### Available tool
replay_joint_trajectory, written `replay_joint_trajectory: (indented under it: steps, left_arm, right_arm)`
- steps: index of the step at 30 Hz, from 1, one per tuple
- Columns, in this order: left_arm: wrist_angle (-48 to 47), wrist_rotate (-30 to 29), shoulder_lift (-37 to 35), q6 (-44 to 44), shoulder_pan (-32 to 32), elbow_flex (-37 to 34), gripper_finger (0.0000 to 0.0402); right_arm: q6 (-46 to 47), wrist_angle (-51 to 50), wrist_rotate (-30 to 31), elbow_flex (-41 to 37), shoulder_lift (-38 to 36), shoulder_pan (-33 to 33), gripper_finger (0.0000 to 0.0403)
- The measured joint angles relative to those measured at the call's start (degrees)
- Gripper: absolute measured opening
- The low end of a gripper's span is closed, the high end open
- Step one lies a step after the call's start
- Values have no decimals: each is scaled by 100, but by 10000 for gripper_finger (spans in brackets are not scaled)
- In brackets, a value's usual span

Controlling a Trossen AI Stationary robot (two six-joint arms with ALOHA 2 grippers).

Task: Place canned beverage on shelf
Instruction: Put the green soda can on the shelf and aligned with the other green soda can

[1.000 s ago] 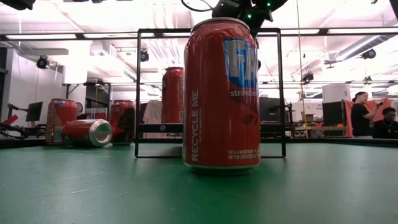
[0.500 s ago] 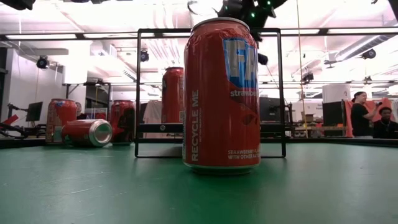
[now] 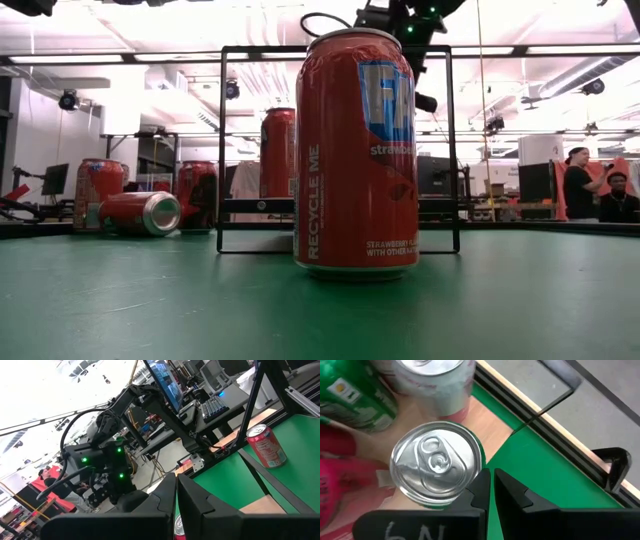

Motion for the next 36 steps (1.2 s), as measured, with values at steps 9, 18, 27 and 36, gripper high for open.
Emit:
replay_joint_trajectory:
  steps: [9,18,27,36]
  left_arm:
    - [0,0,-2,0,0,0,0]
    - [0,0,-2,0,0,0,0]
    - [0,0,-2,0,0,0,0]
    - [-2,0,-2,0,0,0,0]
  right_arm:
    - [248,-134,-117,0,-2,279,17]
    - [391,-121,-139,-2,-2,538,17]
    - [521,-61,-144,-2,-2,702,17]
    - [432,297,-146,-4,-2,726,17]
